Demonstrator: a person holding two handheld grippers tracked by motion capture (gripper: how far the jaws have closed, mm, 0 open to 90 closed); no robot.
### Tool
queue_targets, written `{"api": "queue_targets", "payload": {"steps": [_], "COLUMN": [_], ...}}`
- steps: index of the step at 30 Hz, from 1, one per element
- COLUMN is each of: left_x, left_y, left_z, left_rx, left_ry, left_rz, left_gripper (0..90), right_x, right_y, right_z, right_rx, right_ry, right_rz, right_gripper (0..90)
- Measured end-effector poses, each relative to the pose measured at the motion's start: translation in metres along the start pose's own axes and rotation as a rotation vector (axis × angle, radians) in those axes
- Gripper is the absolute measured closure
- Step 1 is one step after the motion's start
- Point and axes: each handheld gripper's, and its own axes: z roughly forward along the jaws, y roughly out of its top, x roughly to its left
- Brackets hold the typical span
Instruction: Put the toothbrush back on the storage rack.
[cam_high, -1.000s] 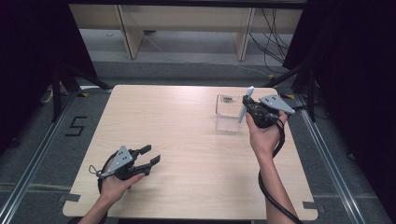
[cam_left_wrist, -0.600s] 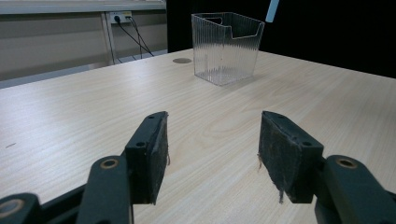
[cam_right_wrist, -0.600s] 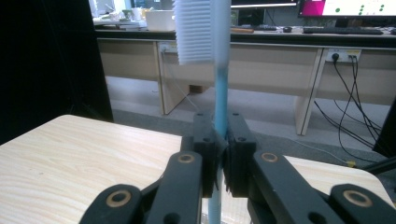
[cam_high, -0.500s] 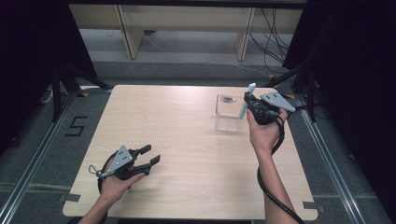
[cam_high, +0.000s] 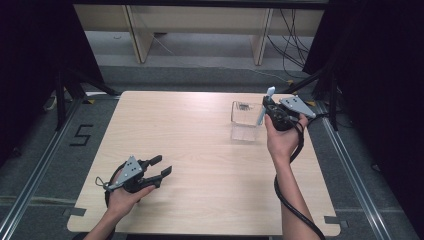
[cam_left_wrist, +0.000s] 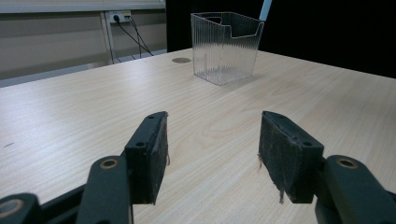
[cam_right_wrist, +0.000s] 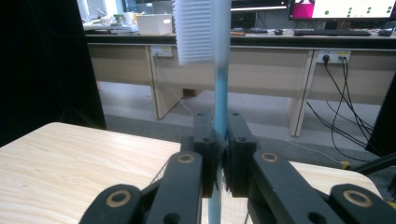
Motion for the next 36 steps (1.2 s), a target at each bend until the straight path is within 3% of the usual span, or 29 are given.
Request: {"api": "queue_targets", "payload": {"steps": [14,17,20,21,36], "left_x": [0.001,0.001,0.001,0.001,0.001], "left_y": [-0.001,-0.001,-0.001,-0.001,-0.001], "left_z": [0.0,0.0,0.0,0.0,0.0], "left_rx": [0.001,0.003,0.003,0.003,0.004], "left_ry": [0.001,0.001,0.001,0.0,0.001], "left_rz": [-0.001,-0.003,-0.004,-0.003,-0.003], "left_gripper": [41.7,41.7,41.6,41.7,41.5], "right_x": [-0.005,-0.008,-0.007,-0.009,-0.01], "right_y": [-0.003,-0.005,-0.007,-0.007,-0.016], "right_z": [0.007,0.007,0.008,0.009,0.017], "right_rx": [-0.006,-0.006,-0.003,-0.006,0.007], "right_ry": [-0.026,-0.023,-0.027,-0.024,-0.03], "right_rz": [0.016,-0.003,0.022,0.002,0.009], "right_gripper": [85.6,85.5,85.5,85.5,85.5]}}
